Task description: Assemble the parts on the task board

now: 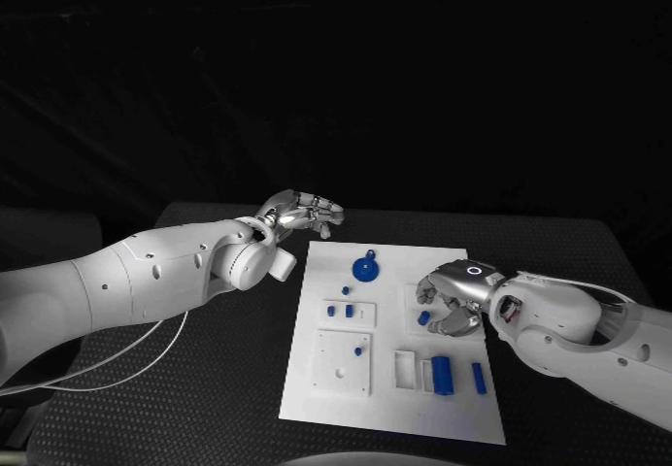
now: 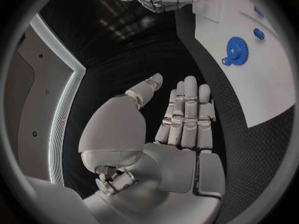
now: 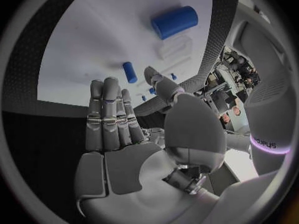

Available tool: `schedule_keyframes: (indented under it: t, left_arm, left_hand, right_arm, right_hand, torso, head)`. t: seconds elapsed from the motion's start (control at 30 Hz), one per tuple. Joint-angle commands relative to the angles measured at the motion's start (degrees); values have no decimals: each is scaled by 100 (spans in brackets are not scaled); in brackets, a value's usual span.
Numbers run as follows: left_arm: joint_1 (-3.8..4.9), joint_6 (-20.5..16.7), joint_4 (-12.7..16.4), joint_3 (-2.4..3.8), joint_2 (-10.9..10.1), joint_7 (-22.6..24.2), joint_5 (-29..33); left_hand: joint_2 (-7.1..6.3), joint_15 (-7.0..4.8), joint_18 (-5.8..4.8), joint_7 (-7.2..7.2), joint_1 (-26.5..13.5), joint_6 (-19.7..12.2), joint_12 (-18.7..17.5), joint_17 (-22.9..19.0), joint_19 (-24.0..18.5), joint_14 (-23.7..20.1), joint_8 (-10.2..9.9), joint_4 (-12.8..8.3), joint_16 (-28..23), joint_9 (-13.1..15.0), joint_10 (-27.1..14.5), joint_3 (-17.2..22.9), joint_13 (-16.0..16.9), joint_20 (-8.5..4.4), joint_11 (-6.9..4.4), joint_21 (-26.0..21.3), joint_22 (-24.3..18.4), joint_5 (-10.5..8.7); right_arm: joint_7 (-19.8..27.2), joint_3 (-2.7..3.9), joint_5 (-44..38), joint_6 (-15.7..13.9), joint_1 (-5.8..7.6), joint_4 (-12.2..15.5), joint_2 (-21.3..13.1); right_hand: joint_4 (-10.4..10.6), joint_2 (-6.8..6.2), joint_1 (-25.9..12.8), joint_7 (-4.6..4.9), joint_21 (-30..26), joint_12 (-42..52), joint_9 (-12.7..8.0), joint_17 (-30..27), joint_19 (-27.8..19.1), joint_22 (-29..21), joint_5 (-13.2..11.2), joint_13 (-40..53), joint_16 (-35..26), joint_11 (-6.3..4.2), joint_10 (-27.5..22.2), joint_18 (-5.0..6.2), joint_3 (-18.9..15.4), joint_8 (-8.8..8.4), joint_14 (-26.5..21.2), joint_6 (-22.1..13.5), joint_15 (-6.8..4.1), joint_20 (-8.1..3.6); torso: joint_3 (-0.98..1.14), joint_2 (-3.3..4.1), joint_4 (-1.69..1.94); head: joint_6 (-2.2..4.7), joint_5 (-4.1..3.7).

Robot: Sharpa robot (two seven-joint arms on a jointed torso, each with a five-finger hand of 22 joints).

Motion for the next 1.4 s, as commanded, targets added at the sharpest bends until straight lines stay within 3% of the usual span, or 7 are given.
schedule_keyframes:
  t: [0.03, 0.23, 0.5, 1.1, 1.23, 1.4]
  left_arm:
    - [10, 76, 6, 4, 7, 48, 31]
    - [10, 80, 2, 4, 12, 45, 32]
    - [10, 81, 0, 4, 14, 44, 32]
    - [10, 84, -1, 4, 12, 38, 32]
    - [10, 82, -3, 4, 12, 37, 32]
    - [10, 83, -2, 4, 18, 40, 32]
  left_hand:
    - [6, 13, 91, 12, -66, -30, 10, 7, 32, 7, 19, 3, -32, -6, -51, -23, -8, -1, 6, -36, 9, 7]
    - [7, 13, 91, 12, -66, -30, 11, 9, 33, 7, 20, 4, -34, -7, -51, -23, -8, -1, 6, -38, 10, 7]
    - [9, 13, 91, 12, -66, -30, 11, 13, 33, 9, 21, 5, -37, -7, -51, -23, -9, -1, 6, -40, 12, 8]
    - [11, 13, 91, 12, -66, -33, 12, 22, 35, 10, 23, 6, -44, -9, -52, -23, -10, -1, 6, -45, 16, 10]
    - [12, 13, 91, 13, -65, -34, 12, 24, 36, 11, 23, 6, -46, -10, -53, -22, -10, -1, 6, -46, 17, 11]
    - [13, 13, 91, 13, -64, -34, 12, 26, 36, 11, 24, 6, -48, -10, -53, -22, -11, -1, 6, -47, 17, 12]
  right_arm:
    - [-23, -15, -273, 30, -31, -24, 50]
    - [-10, -30, -318, -7, -90, -73, 130]
    - [-21, -56, -441, -36, -148, -130, 183]
    - [-74, -62, -612, -124, -162, -160, 201]
    - [-54, -62, -645, -271, -166, -151, 204]
    - [-45, -62, -717, -468, -174, -123, 206]
  right_hand:
    - [71, -4, 114, -10, 53, 64, 21, -6, 2, 124, -38, 5, 39, -12, 103, 45, 151, 58, 4, 74, -33, -25]
    - [242, 18, 297, -24, 123, 148, 59, -13, 74, 124, -34, 19, 98, -56, 265, 45, 497, 152, 69, 197, -74, -58]
    - [386, 218, 471, -46, 252, 301, 110, 46, 182, 135, -34, 79, 237, -145, 567, 45, 766, 295, 172, 447, -159, -115]
    - [346, 408, 510, -134, 381, 395, 135, 135, 236, 129, -33, 150, 354, -232, 777, 45, 908, 384, 196, 654, -243, -164]
    - [318, 533, 546, -181, 455, 456, 154, 182, 296, 136, -33, 193, 423, -283, 903, 45, 1005, 440, 252, 778, -292, -194]
    - [277, 588, 521, -221, 559, 503, 165, 244, 373, 140, -32, 238, 502, -335, 1007, 45, 1068, 477, 316, 877, -345, -239]
  torso:
    - [-3, 0, 4]
    - [-3, 1, 5]
    - [-4, -1, -1]
    - [-1, -1, -3]
    - [-2, -2, -2]
    - [-3, -2, -1]
  head:
    - [-8, -6]
    - [-21, -13]
    - [-37, -1]
    - [-60, -4]
    - [-60, -5]
    - [-64, -4]
